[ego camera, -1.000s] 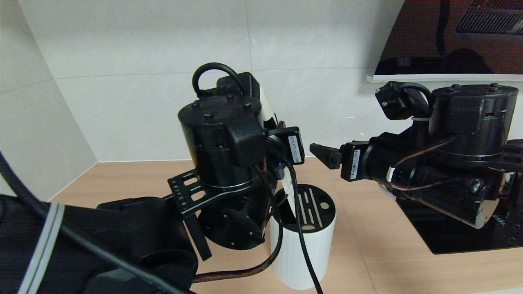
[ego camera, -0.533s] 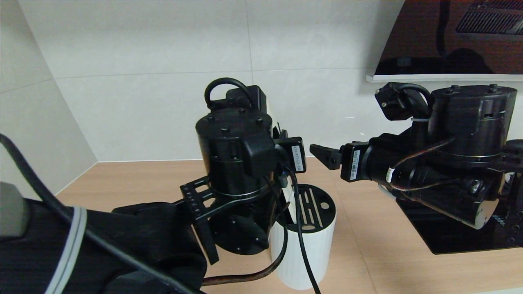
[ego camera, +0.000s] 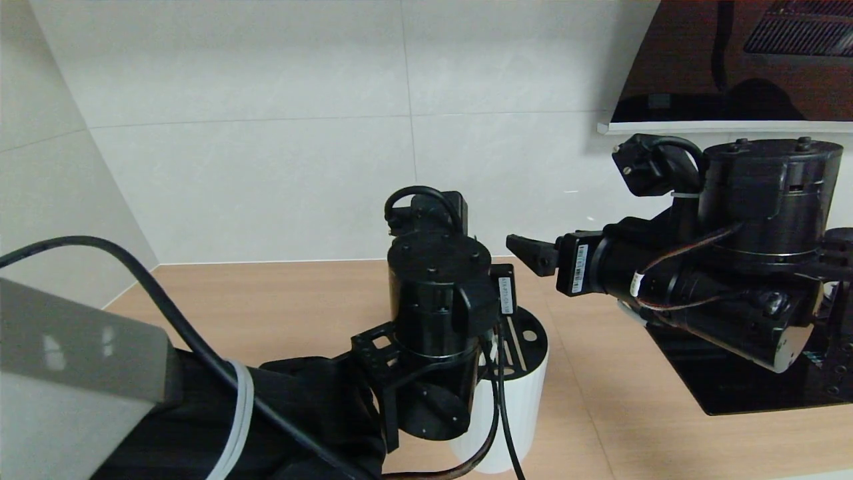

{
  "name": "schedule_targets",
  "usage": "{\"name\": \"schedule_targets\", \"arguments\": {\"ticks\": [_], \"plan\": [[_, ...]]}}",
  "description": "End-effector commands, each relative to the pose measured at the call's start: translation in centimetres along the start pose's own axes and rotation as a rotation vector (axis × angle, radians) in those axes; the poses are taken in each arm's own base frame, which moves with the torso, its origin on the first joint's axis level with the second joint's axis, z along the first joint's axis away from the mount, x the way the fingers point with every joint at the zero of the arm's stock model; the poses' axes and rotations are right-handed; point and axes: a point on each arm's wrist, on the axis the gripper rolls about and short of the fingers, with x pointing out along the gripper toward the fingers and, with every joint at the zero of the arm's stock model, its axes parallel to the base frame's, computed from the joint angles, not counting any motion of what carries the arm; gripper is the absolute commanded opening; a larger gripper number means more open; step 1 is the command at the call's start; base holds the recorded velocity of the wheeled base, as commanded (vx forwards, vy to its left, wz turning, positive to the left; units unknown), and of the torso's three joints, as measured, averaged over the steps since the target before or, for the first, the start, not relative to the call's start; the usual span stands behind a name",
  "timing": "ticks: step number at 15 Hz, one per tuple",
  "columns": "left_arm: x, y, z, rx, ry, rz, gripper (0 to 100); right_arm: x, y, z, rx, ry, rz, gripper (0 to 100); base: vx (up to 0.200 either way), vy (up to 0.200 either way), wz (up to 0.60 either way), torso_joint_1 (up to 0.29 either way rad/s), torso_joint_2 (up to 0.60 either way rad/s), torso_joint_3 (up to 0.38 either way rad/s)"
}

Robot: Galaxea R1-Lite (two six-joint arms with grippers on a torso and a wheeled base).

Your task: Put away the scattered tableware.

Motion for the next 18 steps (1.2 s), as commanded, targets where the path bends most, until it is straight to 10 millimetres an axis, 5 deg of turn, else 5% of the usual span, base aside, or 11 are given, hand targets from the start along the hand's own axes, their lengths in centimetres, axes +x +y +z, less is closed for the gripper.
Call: {"name": "schedule_targets", "arguments": {"ticks": [1, 18], "plan": [[0.2, 0.0, -1.2, 0.024, 0.025, 0.008, 0, 0.0, 0.0, -0.1, -0.001, 0.003, 0.0, 100, 0.0, 0.0, 0.0, 0.0, 0.0, 0.0], [-0.1, 0.0, -7.2, 0.133, 0.128, -0.001, 0, -0.1, 0.0, -0.1, -0.002, 0.004, 0.0, 100, 0.0, 0.0, 0.0, 0.0, 0.0, 0.0]]}}
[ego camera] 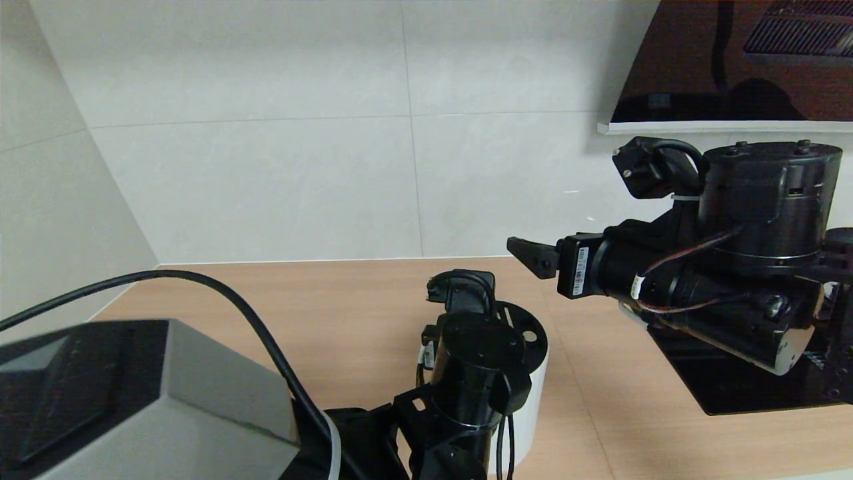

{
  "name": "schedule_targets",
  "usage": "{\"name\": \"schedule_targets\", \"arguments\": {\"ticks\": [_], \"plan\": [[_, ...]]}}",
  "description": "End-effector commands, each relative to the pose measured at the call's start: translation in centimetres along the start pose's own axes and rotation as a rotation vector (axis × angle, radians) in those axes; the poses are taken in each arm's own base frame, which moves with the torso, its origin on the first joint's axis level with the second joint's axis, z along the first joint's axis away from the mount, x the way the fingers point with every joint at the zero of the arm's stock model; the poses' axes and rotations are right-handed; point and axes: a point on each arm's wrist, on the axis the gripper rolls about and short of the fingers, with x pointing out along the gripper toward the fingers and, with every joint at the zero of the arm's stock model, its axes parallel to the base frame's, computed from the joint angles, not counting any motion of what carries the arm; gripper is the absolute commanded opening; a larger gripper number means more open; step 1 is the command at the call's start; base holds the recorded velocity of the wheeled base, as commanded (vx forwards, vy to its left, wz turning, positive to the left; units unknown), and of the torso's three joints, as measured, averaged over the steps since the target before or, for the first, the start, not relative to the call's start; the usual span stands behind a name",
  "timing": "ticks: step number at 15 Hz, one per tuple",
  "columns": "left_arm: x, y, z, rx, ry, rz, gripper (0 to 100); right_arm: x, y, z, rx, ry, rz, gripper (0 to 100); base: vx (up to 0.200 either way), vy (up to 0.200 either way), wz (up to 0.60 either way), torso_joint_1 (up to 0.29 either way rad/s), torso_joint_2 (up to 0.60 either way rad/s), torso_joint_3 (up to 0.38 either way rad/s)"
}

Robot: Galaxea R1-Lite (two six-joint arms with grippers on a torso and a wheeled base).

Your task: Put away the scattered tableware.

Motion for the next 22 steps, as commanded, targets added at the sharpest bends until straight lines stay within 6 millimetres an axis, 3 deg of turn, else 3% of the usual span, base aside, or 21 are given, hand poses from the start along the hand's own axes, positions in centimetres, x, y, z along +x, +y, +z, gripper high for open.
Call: {"name": "schedule_targets", "arguments": {"ticks": [1, 2, 3, 9, 12, 13, 14, 15, 16, 17, 21, 22], "plan": [[0.1, 0.0, -0.3, 0.006, 0.006, 0.002, 0, 0.0, 0.0, 0.0, 0.001, -0.002, 0.001, 100, 0.0, 0.0, 0.0, 0.0, 0.0, 0.0], [0.1, 0.0, -0.3, 0.008, 0.006, 0.002, 0, 0.0, 0.0, 0.0, 0.001, -0.002, 0.001, 100, 0.0, 0.0, 0.0, 0.0, 0.0, 0.0], [0.1, 0.0, -0.4, 0.009, 0.007, 0.002, 100, 0.0, 0.0, 0.0, 0.0, 0.0, 0.0, 100, 0.0, 0.0, 0.0, 0.0, 0.0, 0.0], [-0.1, 0.1, 0.3, -0.005, -0.005, -0.002, 100, 0.0, 0.0, -0.1, -0.001, 0.004, -0.001, 100, 0.0, 0.0, 0.0, 0.0, 0.0, 0.0], [-1.3, 2.0, 3.3, -0.053, -0.048, -0.001, 100, -0.1, -0.1, -0.2, -0.003, 0.006, -0.001, 100, 0.0, 0.0, 0.0, 0.0, 0.0, 0.0], [-1.3, 2.0, 3.3, -0.053, -0.048, -0.001, 100, -0.1, -0.1, -0.2, -0.003, 0.006, -0.001, 100, 0.0, 0.0, 0.0, 0.0, 0.0, 0.0], [-3.7, 4.0, 5.3, -0.06, -0.04, -0.089, 100, 0.0, -0.7, -0.2, 0.0, 0.007, -0.021, 100, 0.0, 0.0, 0.0, 0.0, 0.0, 0.0], [-3.7, 4.0, 5.3, -0.06, -0.04, -0.089, 100, 0.0, -0.7, -0.2, 0.0, 0.007, -0.021, 100, 0.0, 0.0, 0.0, 0.0, 0.0, 0.0], [-6.5, 5.9, 7.8, -0.093, -0.075, -0.195, 100, -0.2, -1.5, -0.4, 0.002, 0.01, -0.047, 100, 0.0, 0.0, 0.0, 0.0, 0.0, 0.0], [-7.5, 6.7, 9.0, -0.116, -0.106, -0.227, 100, 0.0, -2.4, -0.3, 0.006, 0.007, -0.08, 100, 0.0, 0.0, 0.0, 0.0, 0.0, 0.0], [-8.8, 9.6, 11.5, -0.082, -0.189, -0.164, 100, -2.5, -3.5, 1.5, 0.006, -0.067, -0.107, 100, 0.0, 0.0, 0.0, 0.0, 0.0, 0.0], [-9.8, 11.4, 12.7, -0.067, -0.241, -0.124, 100, -4.4, -4.2, 1.9, 0.009, -0.098, -0.137, 100, 0.0, 0.0, 0.0, 0.0, 0.0, 0.0]]}}
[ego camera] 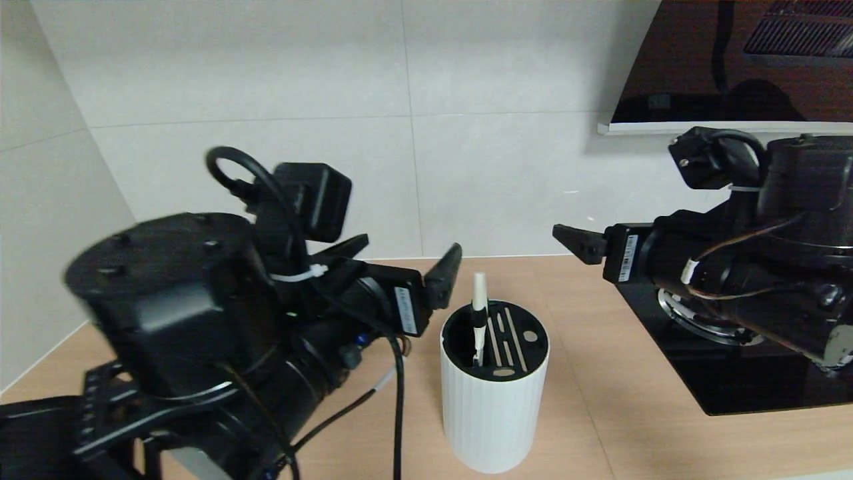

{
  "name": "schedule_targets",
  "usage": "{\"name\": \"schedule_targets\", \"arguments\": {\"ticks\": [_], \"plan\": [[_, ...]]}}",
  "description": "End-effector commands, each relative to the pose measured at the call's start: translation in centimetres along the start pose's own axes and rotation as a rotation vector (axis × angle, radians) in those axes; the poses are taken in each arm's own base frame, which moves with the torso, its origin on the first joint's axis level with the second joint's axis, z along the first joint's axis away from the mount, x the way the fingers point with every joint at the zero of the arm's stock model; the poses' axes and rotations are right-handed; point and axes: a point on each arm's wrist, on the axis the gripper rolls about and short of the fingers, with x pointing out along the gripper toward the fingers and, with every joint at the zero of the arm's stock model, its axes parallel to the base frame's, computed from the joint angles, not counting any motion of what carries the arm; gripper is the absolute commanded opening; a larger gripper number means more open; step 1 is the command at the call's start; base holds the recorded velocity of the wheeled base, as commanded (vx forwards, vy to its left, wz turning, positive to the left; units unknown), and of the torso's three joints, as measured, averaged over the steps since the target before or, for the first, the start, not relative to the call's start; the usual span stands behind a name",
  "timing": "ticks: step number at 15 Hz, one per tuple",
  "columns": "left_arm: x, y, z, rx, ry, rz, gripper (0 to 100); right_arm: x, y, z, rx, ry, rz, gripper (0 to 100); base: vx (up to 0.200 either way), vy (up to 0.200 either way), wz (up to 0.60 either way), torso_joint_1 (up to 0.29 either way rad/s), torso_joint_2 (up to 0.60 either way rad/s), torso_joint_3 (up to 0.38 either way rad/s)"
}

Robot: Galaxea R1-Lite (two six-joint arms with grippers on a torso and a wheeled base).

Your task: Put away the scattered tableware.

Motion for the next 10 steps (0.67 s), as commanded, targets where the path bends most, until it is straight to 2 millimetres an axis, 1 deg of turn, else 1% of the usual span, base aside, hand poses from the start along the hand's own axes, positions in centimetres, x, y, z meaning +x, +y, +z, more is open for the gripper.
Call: {"name": "schedule_targets", "arguments": {"ticks": [1, 3, 5, 7, 8, 9, 10], "plan": [[-3.5, 3.9, 3.9, 0.0, -0.138, 0.082, 100, -4.1, -2.1, 1.1, 0.005, -0.074, -0.052, 100, 0.0, 0.0, 0.0, 0.0, 0.0, 0.0], [-6.8, 7.3, 5.1, 0.053, -0.204, 0.185, 100, -7.7, -4.1, 0.8, -0.04, -0.113, -0.099, 100, 0.0, 0.0, 0.0, 0.0, 0.0, 0.0], [-10.7, 10.6, 4.7, 0.13, -0.248, 0.316, 100, -12.4, -6.0, 0.7, -0.053, -0.201, -0.14, 100, 0.0, 0.0, 0.0, 0.0, 0.0, 0.0], [-14.7, 12.4, 4.2, 0.148, -0.286, 0.419, 100, -16.7, -7.8, 0.2, -0.057, -0.283, -0.238, 100, 0.0, 0.0, 0.0, 0.0, 0.0, 0.0], [-16.7, 13.1, 4.1, 0.151, -0.296, 0.467, 100, -18.8, -8.5, -0.3, -0.079, -0.312, -0.299, 100, 0.0, 0.0, 0.0, 0.0, 0.0, 0.0], [-18.9, 13.5, 3.8, 0.158, -0.295, 0.508, 100, -21.1, -8.8, -0.8, -0.097, -0.343, -0.343, 100, 0.0, 0.0, 0.0, 0.0, 0.0, 0.0], [-20.2, 13.6, 3.5, 0.162, -0.29, 0.526, 100, -22.5, -8.9, -1.3, -0.116, -0.361, -0.368, 100, 0.0, 0.0, 0.0, 0.0, 0.0, 0.0]]}}
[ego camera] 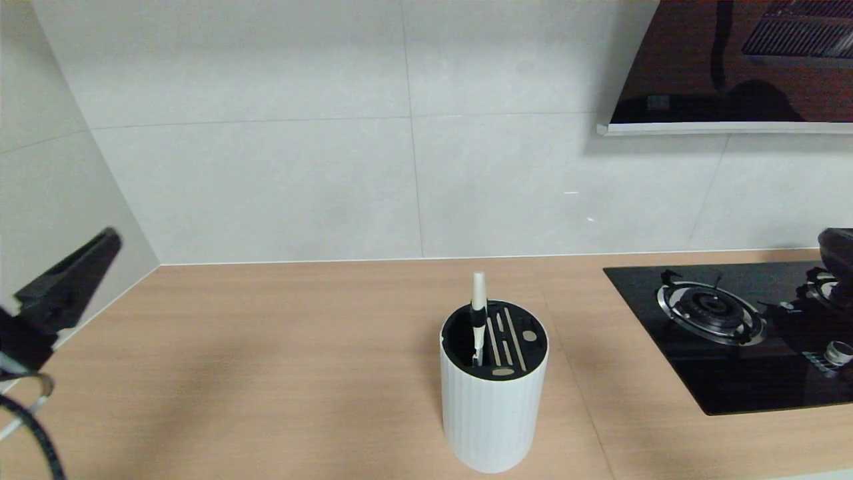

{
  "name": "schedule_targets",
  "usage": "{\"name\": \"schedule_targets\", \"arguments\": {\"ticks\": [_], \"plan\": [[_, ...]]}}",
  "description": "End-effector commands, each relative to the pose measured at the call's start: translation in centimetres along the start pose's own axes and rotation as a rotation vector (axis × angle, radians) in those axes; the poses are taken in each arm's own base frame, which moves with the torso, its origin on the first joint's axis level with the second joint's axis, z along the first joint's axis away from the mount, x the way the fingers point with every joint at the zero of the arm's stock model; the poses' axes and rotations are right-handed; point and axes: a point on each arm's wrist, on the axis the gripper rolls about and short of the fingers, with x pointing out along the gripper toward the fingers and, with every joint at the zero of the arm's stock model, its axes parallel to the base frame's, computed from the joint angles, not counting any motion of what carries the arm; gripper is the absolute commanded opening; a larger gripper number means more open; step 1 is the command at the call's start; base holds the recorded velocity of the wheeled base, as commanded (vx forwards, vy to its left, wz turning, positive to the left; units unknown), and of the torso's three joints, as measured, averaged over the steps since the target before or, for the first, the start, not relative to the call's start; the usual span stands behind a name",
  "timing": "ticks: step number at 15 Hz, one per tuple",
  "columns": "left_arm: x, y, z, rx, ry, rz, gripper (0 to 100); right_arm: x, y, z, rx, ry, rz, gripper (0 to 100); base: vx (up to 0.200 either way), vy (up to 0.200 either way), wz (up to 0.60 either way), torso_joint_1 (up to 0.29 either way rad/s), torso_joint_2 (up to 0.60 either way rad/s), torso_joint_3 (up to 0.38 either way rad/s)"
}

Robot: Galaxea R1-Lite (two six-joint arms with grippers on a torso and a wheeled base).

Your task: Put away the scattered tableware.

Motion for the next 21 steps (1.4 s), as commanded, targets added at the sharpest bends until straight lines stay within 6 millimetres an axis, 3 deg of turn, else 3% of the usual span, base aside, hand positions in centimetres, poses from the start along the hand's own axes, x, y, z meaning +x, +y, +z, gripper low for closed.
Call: {"name": "schedule_targets", "arguments": {"ticks": [1, 3, 5, 8, 11, 12, 14, 15, 16, 19, 21], "plan": [[-7.4, 4.6, -0.3, 0.008, -0.068, 0.161, 100, -9.3, -3.3, -0.9, -0.073, -0.163, -0.163, 100, 0.0, 0.0, 0.0, 0.0, 0.0, 0.0], [-10.5, 5.4, -1.3, 0.029, -0.073, 0.184, 100, -13.6, -3.9, -2.5, -0.126, -0.203, -0.212, 100, 0.0, 0.0, 0.0, 0.0, 0.0, 0.0], [-12.8, 5.6, -2.4, 0.051, -0.09, 0.222, 100, -16.3, -3.9, -4.5, -0.137, -0.204, -0.265, 100, 0.0, 0.0, 0.0, 0.0, 0.0, 0.0], [-15.7, 5.0, -5.0, 0.133, -0.106, 0.194, 100, -16.0, -3.6, -5.1, -0.089, -0.186, -0.316, 100, 0.0, 0.0, 0.0, 0.0, 0.0, 0.0], [-15.4, 4.9, -7.0, 0.13, -0.076, 0.263, 100, -15.1, -3.2, -10.3, -0.121, -0.099, -0.31, 100, 0.0, 0.0, 0.0, 0.0, 0.0, 0.0], [-14.8, 4.8, -8.3, 0.137, -0.052, 0.261, 100, -14.0, -3.5, -13.1, -0.128, 0.005, -0.32, 100, 0.0, 0.0, 0.0, 0.0, 0.0, 0.0], [-14.1, 4.7, -10.9, 0.143, 0.01, 0.254, 100, -12.9, -3.7, -15.7, -0.126, 0.026, -0.314, 100, 0.0, 0.0, 0.0, 0.0, 0.0, 0.0], [-13.6, 4.5, -13.0, 0.149, 0.06, 0.23, 100, -12.7, -3.5, -16.1, -0.108, 0.02, -0.22, 100, 0.0, 0.0, 0.0, 0.0, 0.0, 0.0], [-13.7, 4.4, -13.7, 0.129, 0.121, 0.192, 100, -12.7, -3.3, -16.2, -0.086, 0.022, -0.148, 100, 0.0, 0.0, 0.0, 0.0, 0.0, 0.0], [-13.7, 4.0, -14.2, -0.048, 0.155, 0.03, 100, -12.7, -3.1, -16.7, -0.075, 0.083, -0.04, 100, 0.0, 0.0, 0.0, 0.0, 0.0, 0.0], [-13.7, 4.0, -14.3, -0.047, 0.169, 0.016, 100, -12.7, -3.1, -16.7, -0.075, 0.075, -0.04, 100, 0.0, 0.0, 0.0, 0.0, 0.0, 0.0]]}}
